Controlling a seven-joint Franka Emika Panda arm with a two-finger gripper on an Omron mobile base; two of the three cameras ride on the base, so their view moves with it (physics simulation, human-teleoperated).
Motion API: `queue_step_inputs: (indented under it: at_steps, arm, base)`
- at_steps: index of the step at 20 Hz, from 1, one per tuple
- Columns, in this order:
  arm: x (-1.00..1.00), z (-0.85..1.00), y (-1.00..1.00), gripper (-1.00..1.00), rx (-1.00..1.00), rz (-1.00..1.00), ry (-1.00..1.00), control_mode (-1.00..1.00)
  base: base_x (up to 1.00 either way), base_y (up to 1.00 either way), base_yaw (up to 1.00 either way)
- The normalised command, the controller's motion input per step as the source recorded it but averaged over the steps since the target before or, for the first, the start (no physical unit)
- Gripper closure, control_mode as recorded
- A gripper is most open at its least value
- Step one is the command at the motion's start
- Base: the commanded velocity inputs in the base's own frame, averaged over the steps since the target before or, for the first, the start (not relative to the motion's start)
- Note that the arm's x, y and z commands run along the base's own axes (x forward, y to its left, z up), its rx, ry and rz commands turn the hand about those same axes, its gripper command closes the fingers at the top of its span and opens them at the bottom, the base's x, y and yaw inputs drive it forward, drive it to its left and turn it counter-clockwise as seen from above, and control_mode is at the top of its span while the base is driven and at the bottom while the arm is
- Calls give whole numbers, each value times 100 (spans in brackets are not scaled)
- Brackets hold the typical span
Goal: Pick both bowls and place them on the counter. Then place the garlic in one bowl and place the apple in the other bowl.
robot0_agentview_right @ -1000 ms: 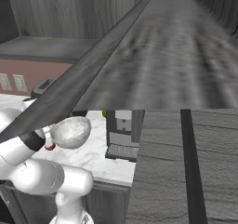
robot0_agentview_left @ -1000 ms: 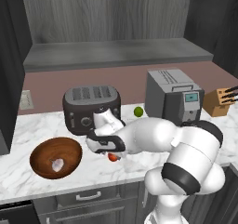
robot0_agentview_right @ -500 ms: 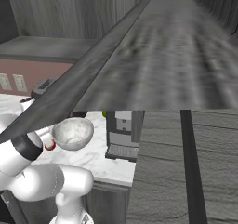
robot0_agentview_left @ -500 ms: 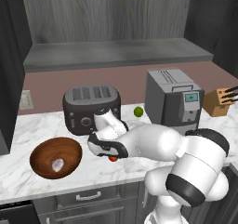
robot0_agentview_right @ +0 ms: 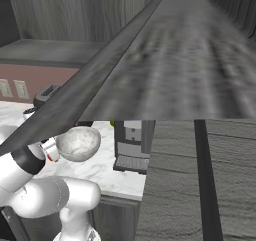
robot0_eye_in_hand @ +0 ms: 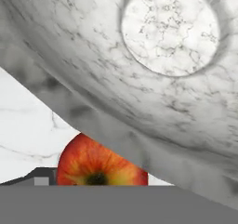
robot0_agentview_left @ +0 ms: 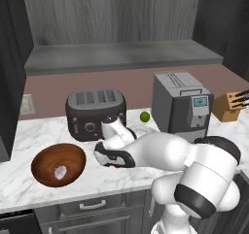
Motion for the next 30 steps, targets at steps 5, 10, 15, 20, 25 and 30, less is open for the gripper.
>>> queue_step_inputs:
  at_steps: [5,10,15,20,25,30]
  arm:
    - [0,-20,-3,-100,0,4,0,-100]
    - [0,-17,0,100,0,0,-1,-100]
    - [-14,31,0,100,0,-3,0,-100]
    - [-20,64,0,100,0,-10,0,-100]
    - [-10,61,-4,100,0,-10,0,-100]
    - [1,58,-28,100,0,-8,0,-100]
  base:
    - [0,0,0]
    - [0,0,0]
    - [0,0,0]
    - [0,0,0]
    - [0,0,0]
    - [0,0,0]
